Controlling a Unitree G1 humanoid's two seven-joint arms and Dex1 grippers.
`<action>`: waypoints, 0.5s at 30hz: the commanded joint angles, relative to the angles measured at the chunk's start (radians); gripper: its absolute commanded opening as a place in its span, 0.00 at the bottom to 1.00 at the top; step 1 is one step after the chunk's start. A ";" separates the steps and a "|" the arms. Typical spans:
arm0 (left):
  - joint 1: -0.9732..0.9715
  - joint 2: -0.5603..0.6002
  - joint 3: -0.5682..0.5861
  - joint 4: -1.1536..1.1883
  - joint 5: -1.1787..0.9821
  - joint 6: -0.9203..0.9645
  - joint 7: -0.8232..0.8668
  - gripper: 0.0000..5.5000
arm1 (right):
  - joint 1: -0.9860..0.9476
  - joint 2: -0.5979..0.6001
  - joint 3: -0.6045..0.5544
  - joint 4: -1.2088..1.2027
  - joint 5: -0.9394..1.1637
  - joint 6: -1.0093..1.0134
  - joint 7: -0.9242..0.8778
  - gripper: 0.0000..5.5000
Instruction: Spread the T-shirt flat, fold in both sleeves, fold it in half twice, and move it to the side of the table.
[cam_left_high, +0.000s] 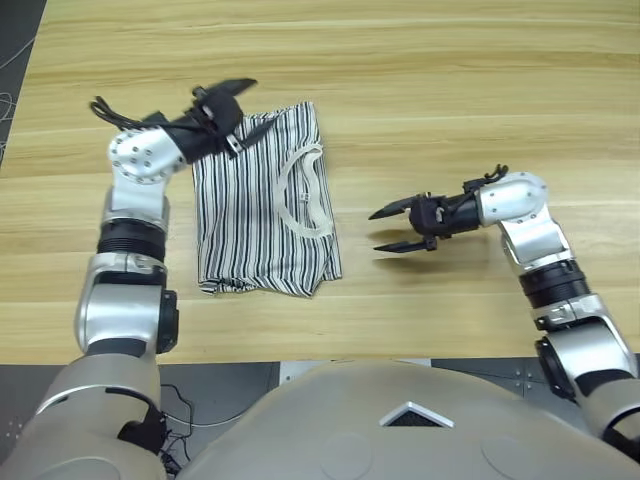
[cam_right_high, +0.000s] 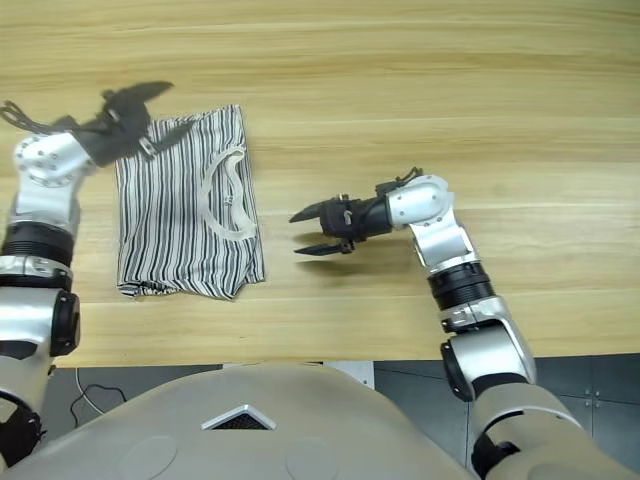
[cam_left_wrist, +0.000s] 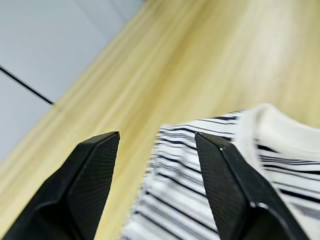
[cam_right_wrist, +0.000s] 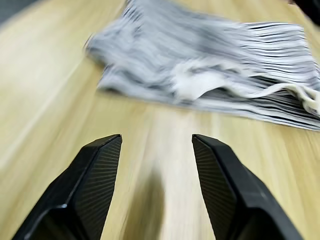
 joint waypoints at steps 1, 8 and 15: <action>-0.001 -0.052 -0.048 0.075 0.056 0.006 0.008 0.51 | 0.017 -0.048 0.082 0.034 -0.096 -0.288 -0.042 0.47; -0.036 -0.079 -0.114 0.264 0.166 0.000 0.098 0.51 | 0.013 0.025 0.151 0.051 -0.399 -0.557 -0.362 0.47; -0.042 -0.085 -0.123 0.298 0.162 -0.030 0.118 0.51 | 0.007 0.101 0.226 0.040 -0.701 -0.476 -0.649 0.47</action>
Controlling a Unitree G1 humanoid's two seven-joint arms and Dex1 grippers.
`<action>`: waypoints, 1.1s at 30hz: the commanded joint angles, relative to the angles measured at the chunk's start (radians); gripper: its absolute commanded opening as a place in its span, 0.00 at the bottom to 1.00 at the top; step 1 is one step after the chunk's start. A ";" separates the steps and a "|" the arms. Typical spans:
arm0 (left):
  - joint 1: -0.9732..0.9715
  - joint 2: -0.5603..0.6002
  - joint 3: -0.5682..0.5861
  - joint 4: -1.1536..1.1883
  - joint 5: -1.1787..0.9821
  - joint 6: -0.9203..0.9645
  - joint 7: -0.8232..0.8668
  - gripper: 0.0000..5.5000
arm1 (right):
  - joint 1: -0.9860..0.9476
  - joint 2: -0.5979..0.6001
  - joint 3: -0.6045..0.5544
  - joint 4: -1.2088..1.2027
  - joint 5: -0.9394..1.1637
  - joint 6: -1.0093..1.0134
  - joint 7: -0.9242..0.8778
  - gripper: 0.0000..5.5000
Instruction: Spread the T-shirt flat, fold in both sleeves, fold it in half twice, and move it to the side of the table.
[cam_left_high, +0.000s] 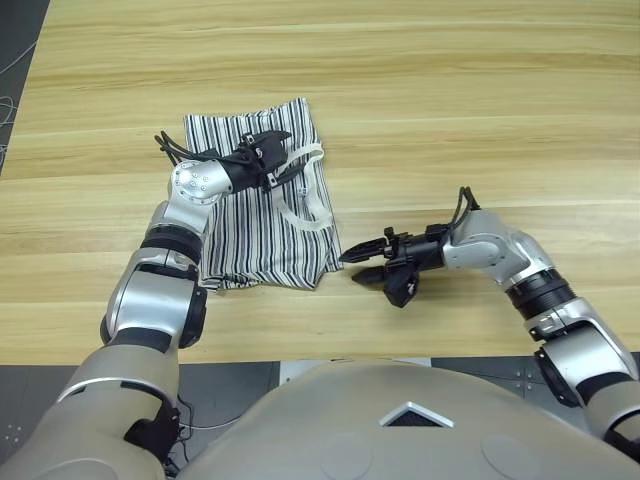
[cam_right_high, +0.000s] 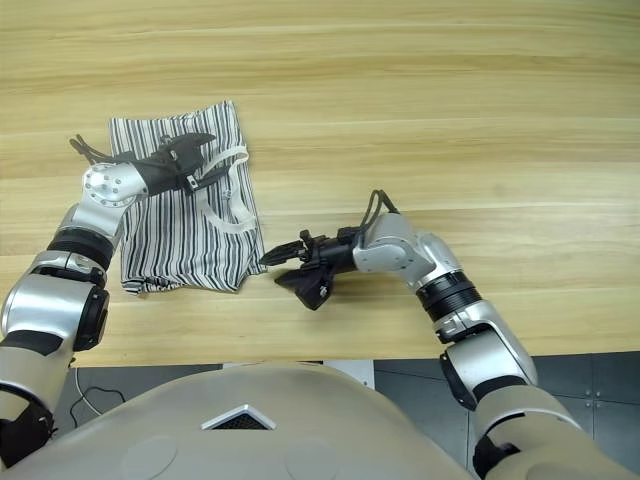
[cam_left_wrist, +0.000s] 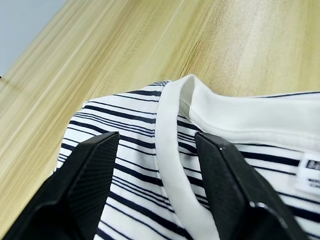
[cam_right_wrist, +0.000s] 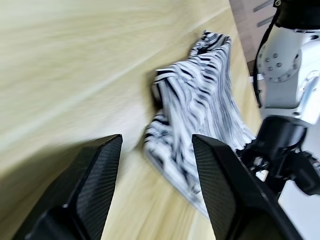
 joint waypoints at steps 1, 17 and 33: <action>0.016 -0.005 -0.020 0.038 0.043 0.018 -0.001 0.51 | -0.004 0.013 0.067 0.025 -0.172 0.069 -0.097 0.47; 0.032 -0.060 -0.016 -0.015 0.011 -0.010 -0.039 0.51 | -0.183 0.093 0.260 0.316 -0.281 0.134 -0.412 0.47; 0.025 -0.080 -0.005 -0.020 0.006 0.004 -0.029 0.52 | -0.146 0.217 0.341 0.383 -0.251 0.233 -0.502 0.44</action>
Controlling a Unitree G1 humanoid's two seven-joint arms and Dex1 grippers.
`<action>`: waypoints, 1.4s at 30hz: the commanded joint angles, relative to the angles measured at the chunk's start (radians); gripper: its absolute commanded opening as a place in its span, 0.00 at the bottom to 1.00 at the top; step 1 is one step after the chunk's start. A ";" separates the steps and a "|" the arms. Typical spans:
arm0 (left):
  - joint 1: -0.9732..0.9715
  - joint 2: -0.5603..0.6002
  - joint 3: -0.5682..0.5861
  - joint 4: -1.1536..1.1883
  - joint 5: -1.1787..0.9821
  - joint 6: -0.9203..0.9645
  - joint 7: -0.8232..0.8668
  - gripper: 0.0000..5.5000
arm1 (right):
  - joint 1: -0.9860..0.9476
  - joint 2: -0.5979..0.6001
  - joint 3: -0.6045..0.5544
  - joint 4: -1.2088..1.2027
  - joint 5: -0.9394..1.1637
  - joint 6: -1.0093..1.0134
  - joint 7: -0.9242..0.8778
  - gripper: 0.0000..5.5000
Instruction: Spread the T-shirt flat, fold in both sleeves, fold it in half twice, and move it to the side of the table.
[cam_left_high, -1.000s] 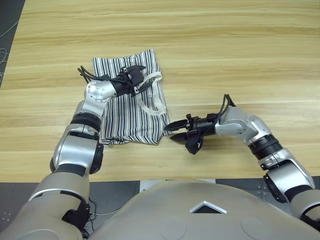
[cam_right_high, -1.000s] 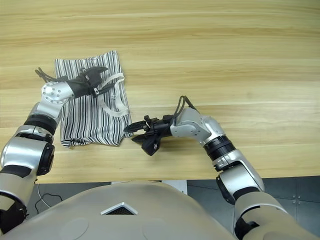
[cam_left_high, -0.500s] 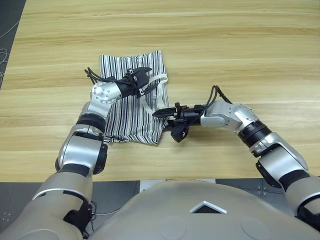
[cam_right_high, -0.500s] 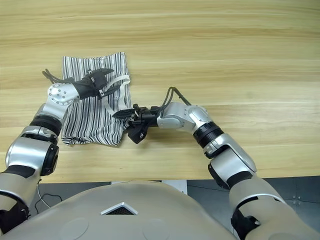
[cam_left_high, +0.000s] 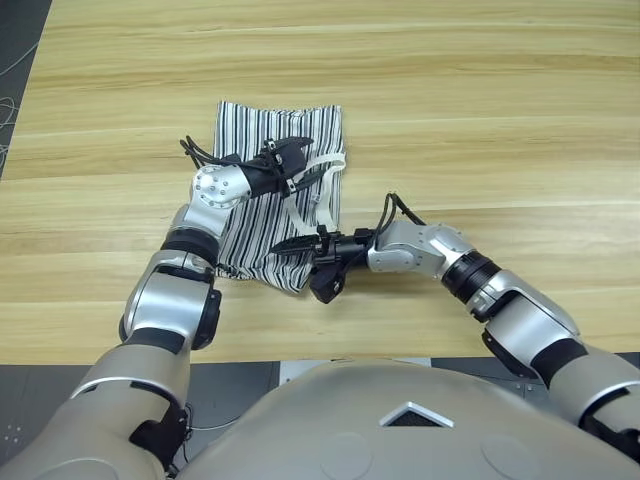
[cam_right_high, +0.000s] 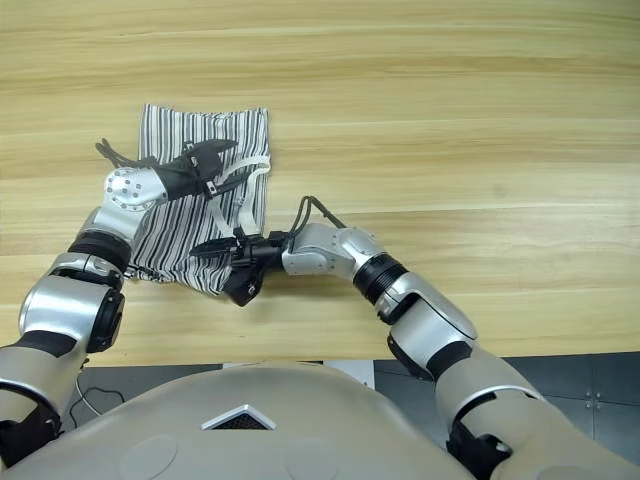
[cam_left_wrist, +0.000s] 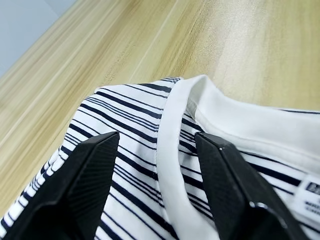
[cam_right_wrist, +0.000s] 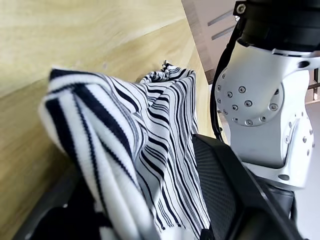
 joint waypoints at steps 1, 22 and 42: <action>0.013 -0.009 -0.005 0.007 0.017 0.021 -0.004 0.52 | 0.045 -0.029 0.046 0.069 -0.077 0.100 0.017 0.41; 0.094 0.017 0.106 -0.454 -0.263 0.155 -0.205 0.52 | 0.026 -0.051 0.079 0.143 -0.022 0.099 0.035 0.02; 0.141 0.142 0.274 -0.678 -0.469 0.460 -0.258 0.52 | 0.306 -0.470 -0.058 -0.583 0.659 0.280 0.679 0.02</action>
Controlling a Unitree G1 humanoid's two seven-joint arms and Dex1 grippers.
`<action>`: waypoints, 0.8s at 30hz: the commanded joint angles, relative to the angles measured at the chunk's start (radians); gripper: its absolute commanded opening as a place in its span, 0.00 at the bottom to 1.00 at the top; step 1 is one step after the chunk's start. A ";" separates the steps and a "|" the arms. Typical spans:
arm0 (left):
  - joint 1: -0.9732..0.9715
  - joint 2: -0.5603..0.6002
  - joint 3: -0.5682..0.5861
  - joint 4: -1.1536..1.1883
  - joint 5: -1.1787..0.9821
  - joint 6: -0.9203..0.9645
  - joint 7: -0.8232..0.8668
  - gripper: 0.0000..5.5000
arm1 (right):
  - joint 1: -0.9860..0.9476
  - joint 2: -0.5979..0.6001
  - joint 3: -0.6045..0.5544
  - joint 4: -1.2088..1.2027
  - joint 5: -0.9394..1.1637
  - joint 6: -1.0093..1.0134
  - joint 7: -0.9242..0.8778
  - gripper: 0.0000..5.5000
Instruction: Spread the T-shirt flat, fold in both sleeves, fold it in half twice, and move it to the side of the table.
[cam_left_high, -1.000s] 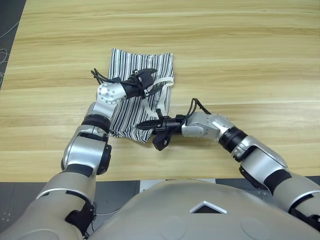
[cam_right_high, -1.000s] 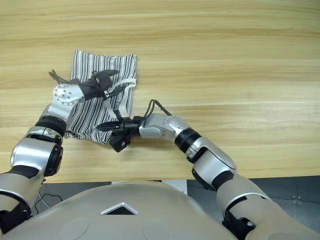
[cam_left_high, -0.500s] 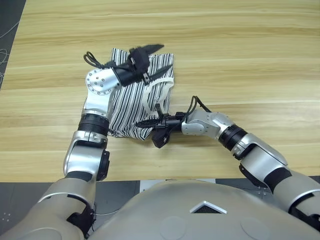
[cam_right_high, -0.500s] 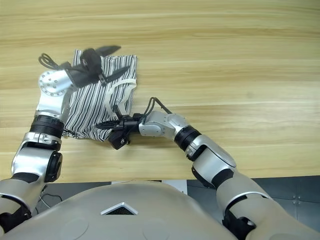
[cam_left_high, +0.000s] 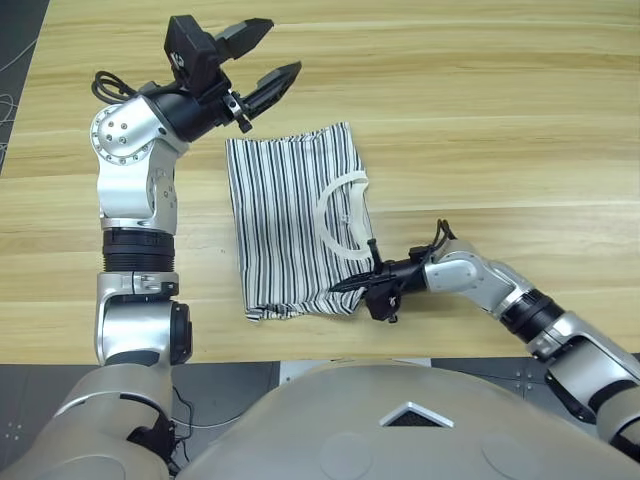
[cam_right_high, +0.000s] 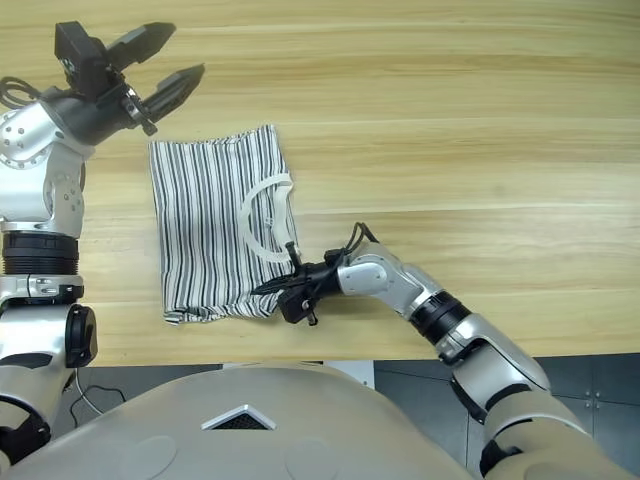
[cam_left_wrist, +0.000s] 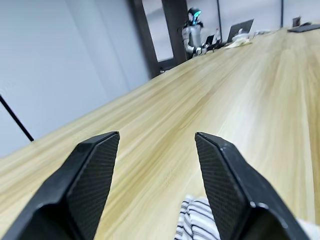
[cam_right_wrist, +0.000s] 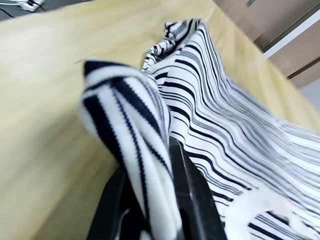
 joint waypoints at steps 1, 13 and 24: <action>0.011 0.014 0.001 0.073 0.051 -0.053 -0.009 0.52 | 0.043 -0.090 -0.039 -0.147 0.068 0.085 0.096 0.02; 0.024 0.020 -0.063 0.410 0.256 -0.300 0.011 0.52 | 0.038 -0.016 -0.134 -0.308 0.270 0.253 0.180 0.02; 0.077 -0.019 -0.109 0.444 0.298 -0.362 0.009 0.52 | -0.164 0.215 -0.259 0.100 0.031 0.272 -0.105 0.02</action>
